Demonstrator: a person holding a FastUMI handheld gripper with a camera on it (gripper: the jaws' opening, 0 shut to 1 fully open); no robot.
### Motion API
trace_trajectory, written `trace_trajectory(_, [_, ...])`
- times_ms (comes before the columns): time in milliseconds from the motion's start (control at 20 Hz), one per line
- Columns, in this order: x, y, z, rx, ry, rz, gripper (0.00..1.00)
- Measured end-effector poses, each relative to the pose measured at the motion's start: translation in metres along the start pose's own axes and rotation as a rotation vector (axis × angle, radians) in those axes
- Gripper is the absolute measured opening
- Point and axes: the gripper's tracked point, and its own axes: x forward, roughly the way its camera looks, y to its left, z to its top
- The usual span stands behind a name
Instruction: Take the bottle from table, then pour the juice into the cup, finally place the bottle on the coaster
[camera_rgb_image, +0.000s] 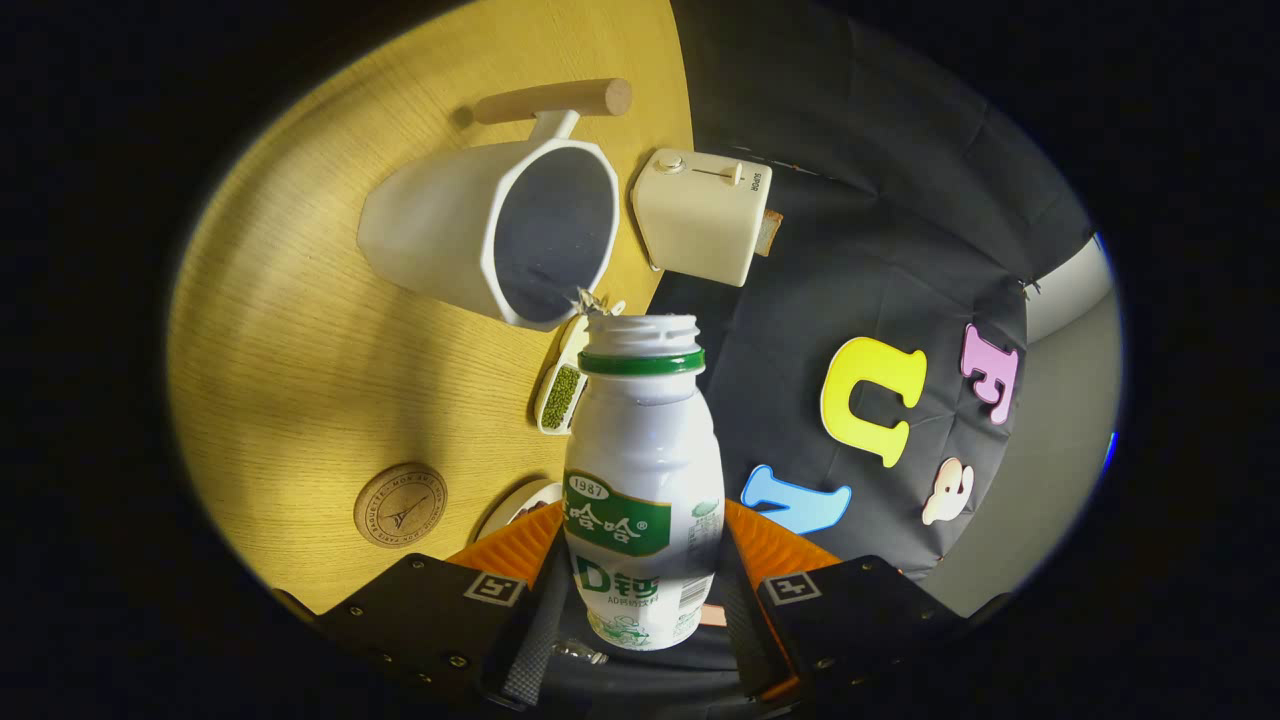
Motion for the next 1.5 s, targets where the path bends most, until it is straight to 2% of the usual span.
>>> trace_trajectory(850, [-0.002, -0.013, 0.005, -0.125, 0.006, -0.047, 0.71])
trace_trajectory(1500, [-0.006, -0.015, 0.006, -0.161, 0.012, -0.055, 0.71])
